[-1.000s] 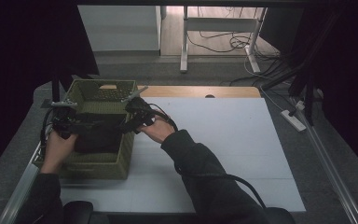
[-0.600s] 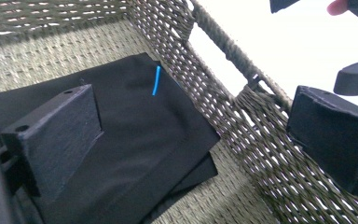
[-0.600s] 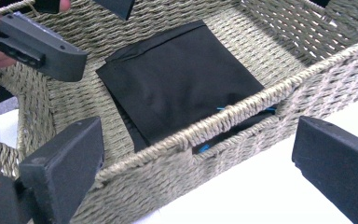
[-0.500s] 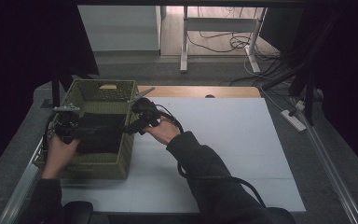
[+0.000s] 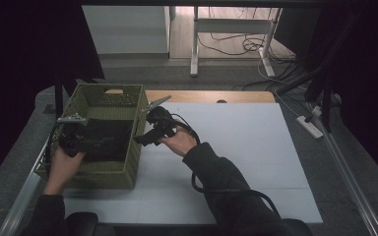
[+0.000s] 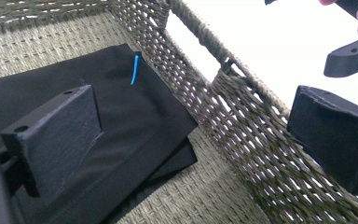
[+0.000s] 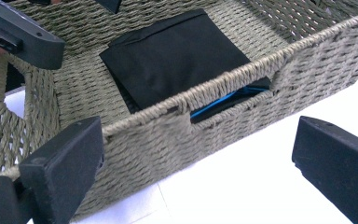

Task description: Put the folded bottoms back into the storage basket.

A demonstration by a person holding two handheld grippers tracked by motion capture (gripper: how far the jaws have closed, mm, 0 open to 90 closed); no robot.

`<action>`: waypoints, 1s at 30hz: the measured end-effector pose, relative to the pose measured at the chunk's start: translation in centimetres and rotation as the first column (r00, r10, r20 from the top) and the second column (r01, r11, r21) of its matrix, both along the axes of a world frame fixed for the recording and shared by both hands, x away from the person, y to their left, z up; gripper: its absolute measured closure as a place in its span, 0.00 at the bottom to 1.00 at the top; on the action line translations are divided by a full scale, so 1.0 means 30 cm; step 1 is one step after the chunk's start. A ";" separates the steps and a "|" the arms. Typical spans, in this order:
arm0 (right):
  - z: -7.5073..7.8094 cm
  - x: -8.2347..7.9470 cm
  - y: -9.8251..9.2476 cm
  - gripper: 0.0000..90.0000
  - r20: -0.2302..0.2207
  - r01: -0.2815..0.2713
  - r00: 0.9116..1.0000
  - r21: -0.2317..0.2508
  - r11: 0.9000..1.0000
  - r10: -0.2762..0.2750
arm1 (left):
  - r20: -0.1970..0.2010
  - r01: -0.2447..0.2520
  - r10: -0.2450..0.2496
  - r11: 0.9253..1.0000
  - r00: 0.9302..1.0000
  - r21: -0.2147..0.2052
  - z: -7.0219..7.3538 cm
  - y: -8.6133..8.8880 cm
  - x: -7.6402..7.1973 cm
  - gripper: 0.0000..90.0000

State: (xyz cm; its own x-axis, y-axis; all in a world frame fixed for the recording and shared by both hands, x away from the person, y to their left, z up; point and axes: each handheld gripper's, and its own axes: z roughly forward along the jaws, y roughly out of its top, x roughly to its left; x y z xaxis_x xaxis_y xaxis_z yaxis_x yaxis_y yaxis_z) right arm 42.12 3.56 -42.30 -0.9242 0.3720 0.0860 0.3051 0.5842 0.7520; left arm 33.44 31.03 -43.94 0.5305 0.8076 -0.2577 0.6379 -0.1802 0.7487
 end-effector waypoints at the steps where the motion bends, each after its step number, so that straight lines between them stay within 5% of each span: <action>1: -0.001 0.000 -0.005 0.03 0.002 -0.001 1.000 -0.002 1.000 0.001 | 0.001 0.002 -0.002 1.000 1.000 -0.001 0.001 -0.002 -0.004 0.03; 10: -0.019 -0.015 -0.047 0.03 0.017 -0.009 1.000 -0.025 1.000 0.009 | 0.003 0.020 -0.020 1.000 1.000 -0.004 -0.003 -0.024 -0.042 0.03; 30: -0.053 -0.036 -0.159 0.03 -0.007 0.016 1.000 0.019 1.000 -0.016 | 0.006 0.039 -0.039 0.999 0.999 -0.006 0.004 -0.078 -0.144 0.01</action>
State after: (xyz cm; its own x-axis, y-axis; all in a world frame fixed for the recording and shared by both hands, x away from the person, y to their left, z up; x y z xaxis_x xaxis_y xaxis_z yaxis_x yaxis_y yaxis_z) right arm 41.06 -1.21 -43.88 -0.9175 0.3852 0.0992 0.3194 0.5647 0.7610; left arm 29.12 28.70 -43.82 0.5632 0.7845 -0.2594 0.6261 -0.2003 0.7536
